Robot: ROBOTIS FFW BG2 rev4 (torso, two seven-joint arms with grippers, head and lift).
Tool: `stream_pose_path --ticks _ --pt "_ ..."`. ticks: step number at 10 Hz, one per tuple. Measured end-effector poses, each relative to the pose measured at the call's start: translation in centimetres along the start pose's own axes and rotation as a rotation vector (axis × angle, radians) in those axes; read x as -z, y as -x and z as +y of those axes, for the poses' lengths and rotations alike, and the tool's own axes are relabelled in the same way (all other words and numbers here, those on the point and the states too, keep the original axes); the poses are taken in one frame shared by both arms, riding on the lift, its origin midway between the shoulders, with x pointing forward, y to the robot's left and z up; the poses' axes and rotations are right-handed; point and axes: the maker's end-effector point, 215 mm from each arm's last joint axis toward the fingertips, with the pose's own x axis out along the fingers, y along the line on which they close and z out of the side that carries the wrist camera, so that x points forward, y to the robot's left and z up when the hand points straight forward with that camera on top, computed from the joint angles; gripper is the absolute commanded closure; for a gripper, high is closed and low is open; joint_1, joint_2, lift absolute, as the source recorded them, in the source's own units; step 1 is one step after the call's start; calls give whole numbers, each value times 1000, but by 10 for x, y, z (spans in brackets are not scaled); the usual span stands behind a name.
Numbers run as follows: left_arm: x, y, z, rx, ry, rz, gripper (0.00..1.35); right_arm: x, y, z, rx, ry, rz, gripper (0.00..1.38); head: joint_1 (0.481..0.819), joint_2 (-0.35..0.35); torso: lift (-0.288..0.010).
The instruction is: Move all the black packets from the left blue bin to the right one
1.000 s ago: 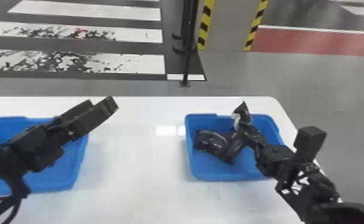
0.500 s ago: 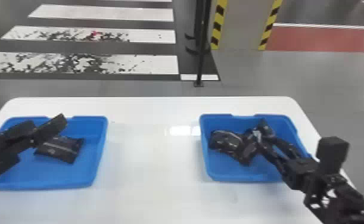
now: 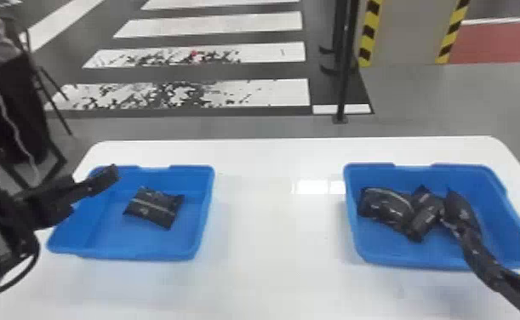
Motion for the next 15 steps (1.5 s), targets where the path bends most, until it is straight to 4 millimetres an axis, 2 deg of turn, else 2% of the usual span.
stream_pose_path --ticks 2,4,7,9,10,11,12,13,15 --pt "22 -26 20 -38 24 81 136 1 26 28 -42 -69 2 243 695 207 -154" --pt "40 -60 21 -37 28 163 137 -6 47 48 -70 -90 -4 245 695 233 -154" --pt "65 -104 19 -56 21 259 134 3 59 53 -78 -114 19 248 695 225 -154" --pt "96 -129 8 -46 19 358 186 5 59 54 -80 -121 22 248 695 199 -154" --pt "114 -134 2 -39 19 411 295 6 58 55 -82 -127 23 248 695 185 -154" --pt "131 -133 2 -43 33 461 657 8 58 55 -83 -134 26 248 695 182 -154" --pt "144 -129 5 -51 53 499 1122 10 58 55 -83 -139 29 249 695 182 -154" --pt "152 -126 7 -53 65 517 1199 11 58 55 -84 -144 31 249 695 186 -154" --pt "153 -125 -12 23 101 489 1202 13 58 56 -86 -155 36 249 695 165 -154"
